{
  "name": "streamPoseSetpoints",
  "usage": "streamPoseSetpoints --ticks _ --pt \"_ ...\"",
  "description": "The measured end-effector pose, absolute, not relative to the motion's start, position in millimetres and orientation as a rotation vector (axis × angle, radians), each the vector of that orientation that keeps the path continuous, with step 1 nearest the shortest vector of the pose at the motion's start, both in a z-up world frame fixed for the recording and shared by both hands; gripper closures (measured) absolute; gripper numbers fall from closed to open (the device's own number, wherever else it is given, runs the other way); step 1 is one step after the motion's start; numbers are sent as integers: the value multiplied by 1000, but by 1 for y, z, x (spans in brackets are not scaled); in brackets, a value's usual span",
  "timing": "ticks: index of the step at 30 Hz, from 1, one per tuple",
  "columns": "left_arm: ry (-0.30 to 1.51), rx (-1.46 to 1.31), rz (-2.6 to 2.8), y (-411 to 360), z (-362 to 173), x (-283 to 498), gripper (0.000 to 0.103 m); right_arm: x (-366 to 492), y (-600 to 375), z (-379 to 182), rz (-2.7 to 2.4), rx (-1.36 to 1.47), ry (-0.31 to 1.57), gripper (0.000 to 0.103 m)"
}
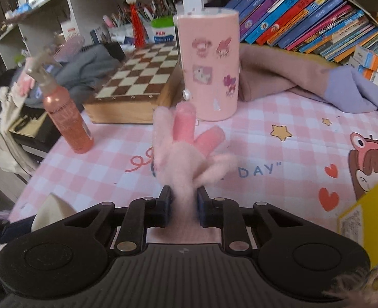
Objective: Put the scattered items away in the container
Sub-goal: 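Lift and carry the glove and sponge with both grippers over the yellow box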
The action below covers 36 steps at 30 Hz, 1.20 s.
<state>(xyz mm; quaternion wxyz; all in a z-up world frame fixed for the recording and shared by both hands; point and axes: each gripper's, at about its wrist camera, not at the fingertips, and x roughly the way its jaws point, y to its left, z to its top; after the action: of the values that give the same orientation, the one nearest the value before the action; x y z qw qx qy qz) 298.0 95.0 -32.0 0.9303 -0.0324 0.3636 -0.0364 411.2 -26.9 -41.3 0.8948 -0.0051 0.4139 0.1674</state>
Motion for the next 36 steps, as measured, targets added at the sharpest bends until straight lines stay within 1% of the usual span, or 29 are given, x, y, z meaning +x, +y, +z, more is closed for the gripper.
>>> streamPoseSetpoints --ticks 8,16,24,36 --pt "676 -72 -106 89 -4 266 68 369 -43 -14 373 36 829 83" --pt "623 -87 -136 88 18 224 69 320 -55 10 403 31 760 83" --pt "605 -98 -148 92 29 180 69 268 -66 18 425 18 756 83" --pt "609 -106 -165 93 31 116 69 190 -77 21 416 33 750 82"
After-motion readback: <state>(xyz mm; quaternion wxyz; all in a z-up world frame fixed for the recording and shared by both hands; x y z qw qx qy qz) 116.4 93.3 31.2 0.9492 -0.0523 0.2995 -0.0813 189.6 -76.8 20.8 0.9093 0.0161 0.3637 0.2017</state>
